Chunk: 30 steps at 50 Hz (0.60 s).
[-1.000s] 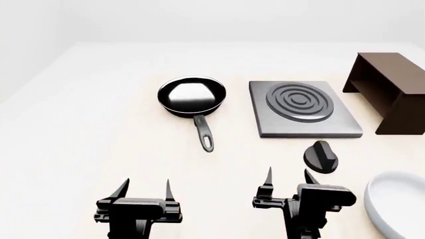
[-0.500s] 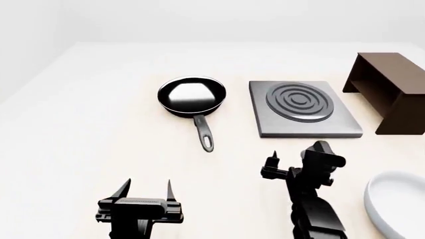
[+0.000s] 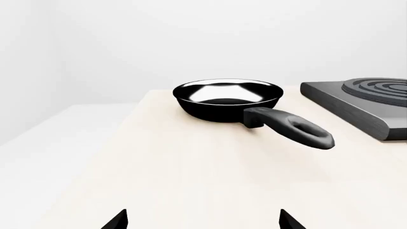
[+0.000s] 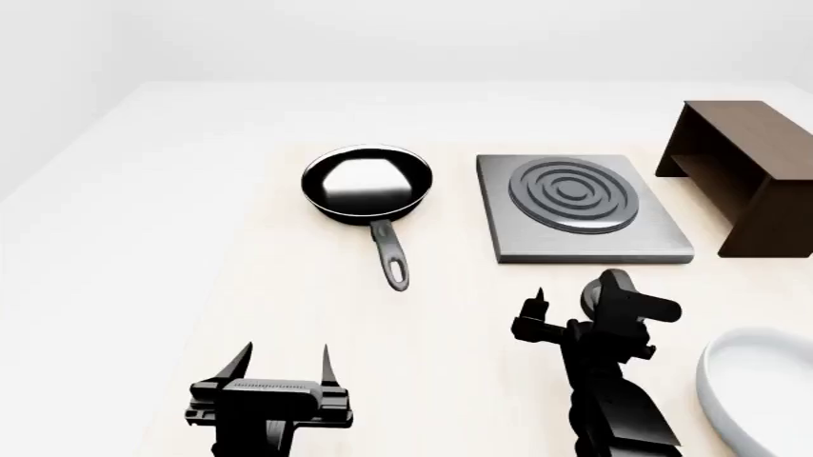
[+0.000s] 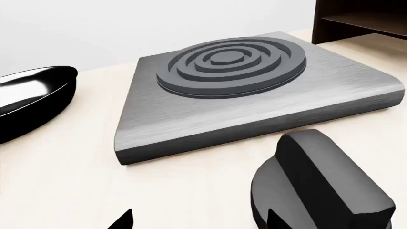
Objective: Turn on the stove.
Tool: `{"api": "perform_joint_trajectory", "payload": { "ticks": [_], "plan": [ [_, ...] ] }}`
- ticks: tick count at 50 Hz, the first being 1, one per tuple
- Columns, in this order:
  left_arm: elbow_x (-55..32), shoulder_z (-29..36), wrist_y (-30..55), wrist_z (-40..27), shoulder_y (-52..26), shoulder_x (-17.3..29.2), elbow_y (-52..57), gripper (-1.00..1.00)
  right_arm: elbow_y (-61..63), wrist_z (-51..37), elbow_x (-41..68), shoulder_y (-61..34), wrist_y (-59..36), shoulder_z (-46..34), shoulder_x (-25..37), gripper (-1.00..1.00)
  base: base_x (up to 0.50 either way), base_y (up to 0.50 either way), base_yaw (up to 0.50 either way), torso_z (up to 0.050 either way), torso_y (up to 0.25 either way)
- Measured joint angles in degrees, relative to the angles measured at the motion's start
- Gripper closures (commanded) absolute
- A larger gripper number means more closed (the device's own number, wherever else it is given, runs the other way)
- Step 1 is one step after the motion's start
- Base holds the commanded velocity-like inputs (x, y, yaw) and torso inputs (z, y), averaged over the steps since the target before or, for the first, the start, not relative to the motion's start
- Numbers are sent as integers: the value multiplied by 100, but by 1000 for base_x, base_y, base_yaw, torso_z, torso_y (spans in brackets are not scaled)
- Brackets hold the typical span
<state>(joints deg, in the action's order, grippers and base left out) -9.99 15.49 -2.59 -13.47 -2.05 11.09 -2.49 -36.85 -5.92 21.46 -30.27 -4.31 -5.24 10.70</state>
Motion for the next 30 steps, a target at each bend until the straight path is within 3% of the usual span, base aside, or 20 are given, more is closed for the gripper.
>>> {"api": "perform_joint_trajectory", "payload": {
  "ticks": [30],
  "plan": [
    [-47, 101, 2, -68, -7, 59, 16, -100, -202, 28, 187, -72, 83, 144, 108, -100, 0, 0, 0, 0, 0]
  ]
}}
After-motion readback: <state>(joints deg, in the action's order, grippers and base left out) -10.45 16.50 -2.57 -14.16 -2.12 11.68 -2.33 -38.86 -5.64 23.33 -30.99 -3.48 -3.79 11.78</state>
